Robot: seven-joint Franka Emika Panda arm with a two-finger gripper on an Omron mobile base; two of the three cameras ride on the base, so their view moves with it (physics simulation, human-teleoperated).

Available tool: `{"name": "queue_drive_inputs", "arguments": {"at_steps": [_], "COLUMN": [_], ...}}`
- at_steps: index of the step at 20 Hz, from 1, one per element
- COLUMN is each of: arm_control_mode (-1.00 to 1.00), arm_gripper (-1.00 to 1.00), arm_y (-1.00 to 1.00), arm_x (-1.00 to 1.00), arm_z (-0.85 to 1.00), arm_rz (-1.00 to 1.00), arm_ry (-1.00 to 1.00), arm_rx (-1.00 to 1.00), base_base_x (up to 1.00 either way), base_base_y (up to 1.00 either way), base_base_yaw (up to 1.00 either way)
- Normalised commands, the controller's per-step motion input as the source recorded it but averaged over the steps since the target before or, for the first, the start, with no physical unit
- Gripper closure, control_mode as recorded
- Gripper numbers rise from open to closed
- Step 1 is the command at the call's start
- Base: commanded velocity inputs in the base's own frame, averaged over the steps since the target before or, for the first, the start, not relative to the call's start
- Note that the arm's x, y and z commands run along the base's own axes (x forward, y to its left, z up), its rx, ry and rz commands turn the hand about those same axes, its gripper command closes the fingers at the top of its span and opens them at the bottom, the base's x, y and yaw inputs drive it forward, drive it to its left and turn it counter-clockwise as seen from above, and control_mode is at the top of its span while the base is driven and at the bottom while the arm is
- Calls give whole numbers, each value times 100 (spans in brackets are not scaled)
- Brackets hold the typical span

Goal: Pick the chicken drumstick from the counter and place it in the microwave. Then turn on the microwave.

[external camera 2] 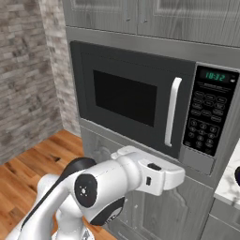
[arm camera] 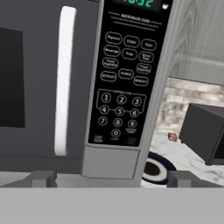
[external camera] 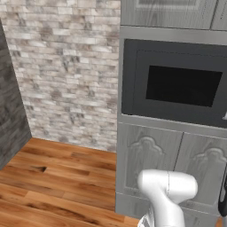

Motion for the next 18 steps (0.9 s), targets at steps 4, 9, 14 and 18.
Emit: {"name": "queue_drive_inputs", "arguments": {"at_steps": [4,9,14,18], "arm_control_mode": [-100,-100,-100,-100], "arm_gripper": [-100,-100,-100,-100], "arm_y": [-9,-9,-9,-4], "arm_x": [0,0,0,0], "arm_z": [0,-3,-1,0], "arm_rz": [0,0,0,0], "arm_ry": [0,0,0,0], "arm_rx": [2,1,1,0], "base_base_x": [0,0,0,0], "base_base_y": [0,0,0,0], "base_base_yaw": [0,0,0,0]}}
